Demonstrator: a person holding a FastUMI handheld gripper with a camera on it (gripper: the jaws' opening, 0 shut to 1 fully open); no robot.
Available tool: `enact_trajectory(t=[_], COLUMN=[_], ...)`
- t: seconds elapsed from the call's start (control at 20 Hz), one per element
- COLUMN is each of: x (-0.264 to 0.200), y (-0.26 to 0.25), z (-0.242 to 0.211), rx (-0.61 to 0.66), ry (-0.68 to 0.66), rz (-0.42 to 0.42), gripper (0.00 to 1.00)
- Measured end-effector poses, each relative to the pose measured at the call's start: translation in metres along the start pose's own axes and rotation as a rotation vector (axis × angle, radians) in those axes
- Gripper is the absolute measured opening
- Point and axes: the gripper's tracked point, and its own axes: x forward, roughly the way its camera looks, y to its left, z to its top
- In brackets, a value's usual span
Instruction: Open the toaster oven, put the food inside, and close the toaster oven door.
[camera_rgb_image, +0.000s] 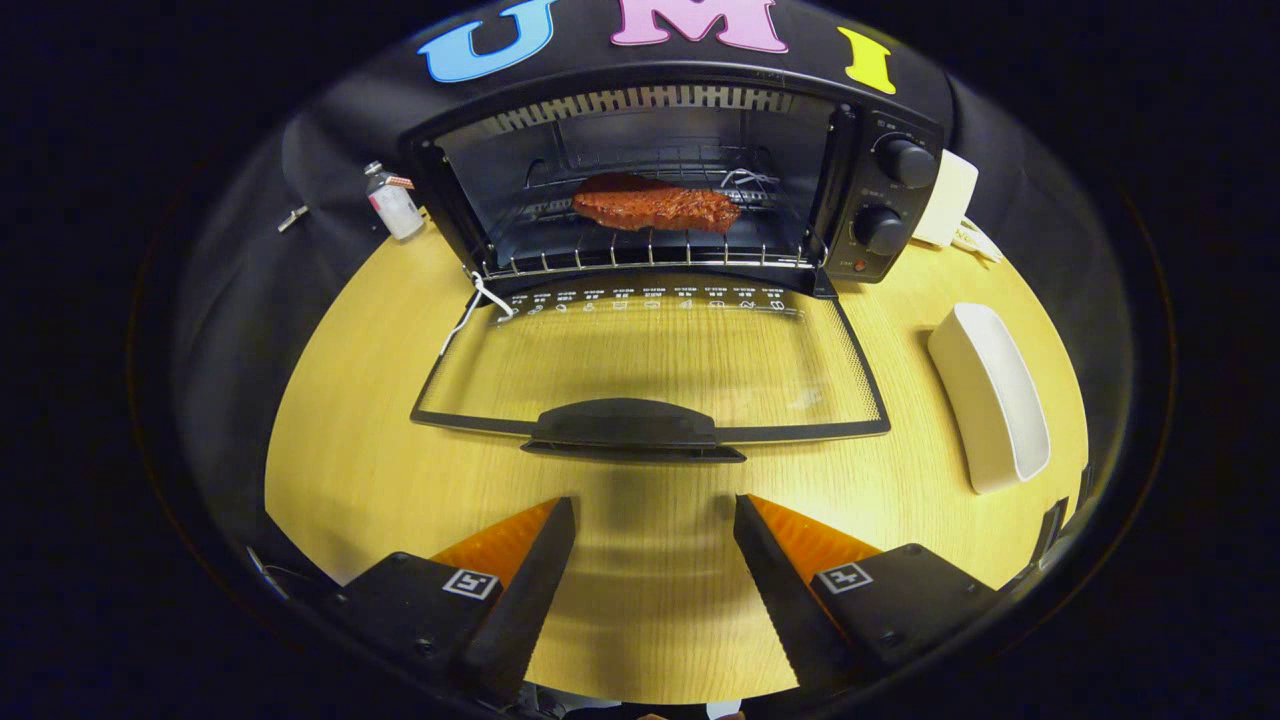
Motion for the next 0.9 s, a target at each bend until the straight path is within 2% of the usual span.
enact_trajectory(t=[0.25,0.4,0.6,0.9], x=[0.014,0.006,-0.014,-0.038], y=[-0.002,-0.002,-0.001,0.002], z=[0.016,0.021,0.032,0.046], rx=[0.012,-0.011,-0.066,-0.076], ry=[-0.003,-0.037,-0.101,-0.171], rz=[-0.063,-0.071,-0.065,-0.046], gripper=[0.99,0.99,1.0,1.0])
